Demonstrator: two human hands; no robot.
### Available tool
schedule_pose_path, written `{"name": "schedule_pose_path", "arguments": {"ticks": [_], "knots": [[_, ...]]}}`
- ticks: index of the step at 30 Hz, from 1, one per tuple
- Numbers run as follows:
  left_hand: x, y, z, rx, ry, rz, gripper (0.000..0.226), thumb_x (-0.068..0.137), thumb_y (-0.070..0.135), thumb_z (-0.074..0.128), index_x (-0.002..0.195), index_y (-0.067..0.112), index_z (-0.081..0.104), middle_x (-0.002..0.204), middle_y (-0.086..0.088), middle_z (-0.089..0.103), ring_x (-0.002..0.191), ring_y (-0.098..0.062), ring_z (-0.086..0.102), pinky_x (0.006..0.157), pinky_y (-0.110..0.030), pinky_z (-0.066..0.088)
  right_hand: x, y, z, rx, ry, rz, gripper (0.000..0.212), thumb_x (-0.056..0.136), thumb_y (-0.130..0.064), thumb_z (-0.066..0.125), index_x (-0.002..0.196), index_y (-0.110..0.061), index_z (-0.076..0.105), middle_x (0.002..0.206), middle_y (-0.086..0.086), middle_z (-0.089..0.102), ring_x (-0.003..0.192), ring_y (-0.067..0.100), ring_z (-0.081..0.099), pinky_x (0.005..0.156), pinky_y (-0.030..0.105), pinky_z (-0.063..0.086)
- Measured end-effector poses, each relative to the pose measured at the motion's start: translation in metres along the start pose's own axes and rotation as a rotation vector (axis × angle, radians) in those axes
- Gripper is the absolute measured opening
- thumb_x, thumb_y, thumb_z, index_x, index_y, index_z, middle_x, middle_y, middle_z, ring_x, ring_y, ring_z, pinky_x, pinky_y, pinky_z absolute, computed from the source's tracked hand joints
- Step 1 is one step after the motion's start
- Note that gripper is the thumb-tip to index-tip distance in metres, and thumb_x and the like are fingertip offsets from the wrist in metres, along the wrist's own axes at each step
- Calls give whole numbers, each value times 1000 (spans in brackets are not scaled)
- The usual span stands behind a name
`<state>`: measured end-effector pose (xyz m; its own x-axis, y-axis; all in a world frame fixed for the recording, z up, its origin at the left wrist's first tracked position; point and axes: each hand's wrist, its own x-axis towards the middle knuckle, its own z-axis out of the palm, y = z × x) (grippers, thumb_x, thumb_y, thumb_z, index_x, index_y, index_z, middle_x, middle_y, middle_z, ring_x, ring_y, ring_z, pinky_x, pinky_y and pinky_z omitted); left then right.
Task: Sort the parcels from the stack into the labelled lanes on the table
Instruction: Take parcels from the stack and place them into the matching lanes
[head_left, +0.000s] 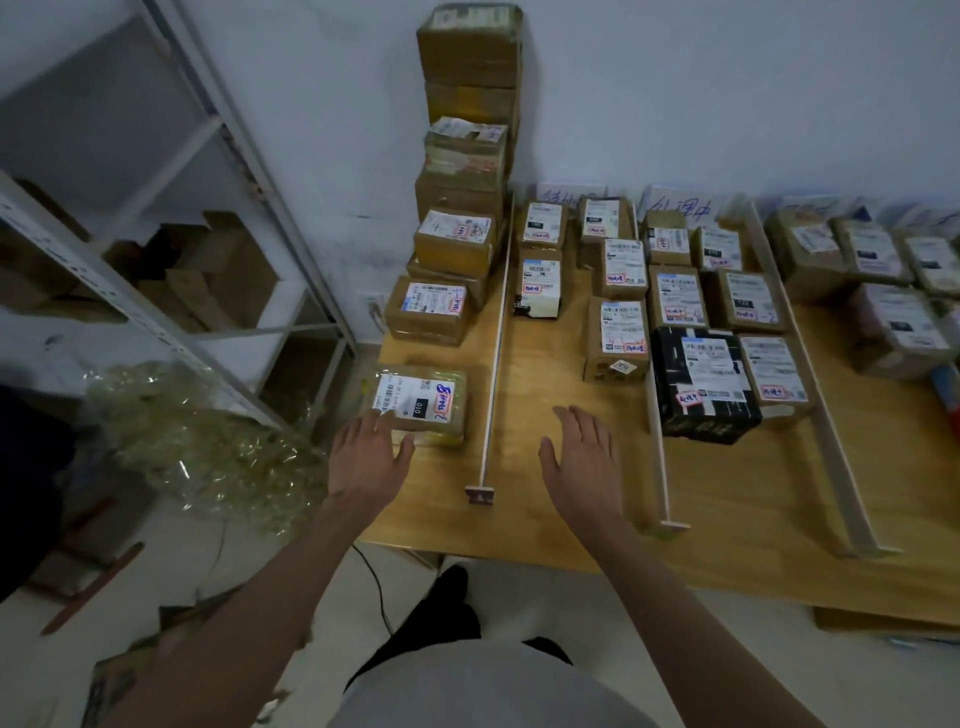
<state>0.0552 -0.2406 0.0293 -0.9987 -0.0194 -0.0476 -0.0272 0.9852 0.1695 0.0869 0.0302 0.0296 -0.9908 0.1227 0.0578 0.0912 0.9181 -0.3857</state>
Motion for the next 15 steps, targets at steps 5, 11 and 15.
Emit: {"name": "schedule_pose_path", "arguments": {"ticks": [5, 11, 15], "knots": [[36, -37, 6, -28, -45, -30, 51, 98, 43, 46, 138, 11, 50, 135, -11, 54, 123, -31, 52, 107, -45, 38, 30, -38, 28, -4, -41, 6, 45, 99, -33, 47, 141, -17, 48, 144, 6, 50, 137, 26, 40, 116, 42, 30], [83, -62, 21, -66, -115, -48, 57, 96, 48, 48, 142, 15, 41, 139, -13, 48, 124, -33, 50, 104, -49, 41, 57, -77, 57, -28, -91, 73, 46, 97, -34, 48, 141, -18, 47, 144, 3, 50, 137, 25, 40, 116, 42, 30], [100, -66, 43, -179, -193, -54, 71, 90, 56, 53, 148, 23, 27, 139, -12, 48, 118, -35, 52, 95, -53, 46, 69, -93, 72, -58, -127, 94, 51, 96, -39, 36, 140, -16, 49, 142, 4, 52, 135, 25, 42, 114, 42, 32]]}}
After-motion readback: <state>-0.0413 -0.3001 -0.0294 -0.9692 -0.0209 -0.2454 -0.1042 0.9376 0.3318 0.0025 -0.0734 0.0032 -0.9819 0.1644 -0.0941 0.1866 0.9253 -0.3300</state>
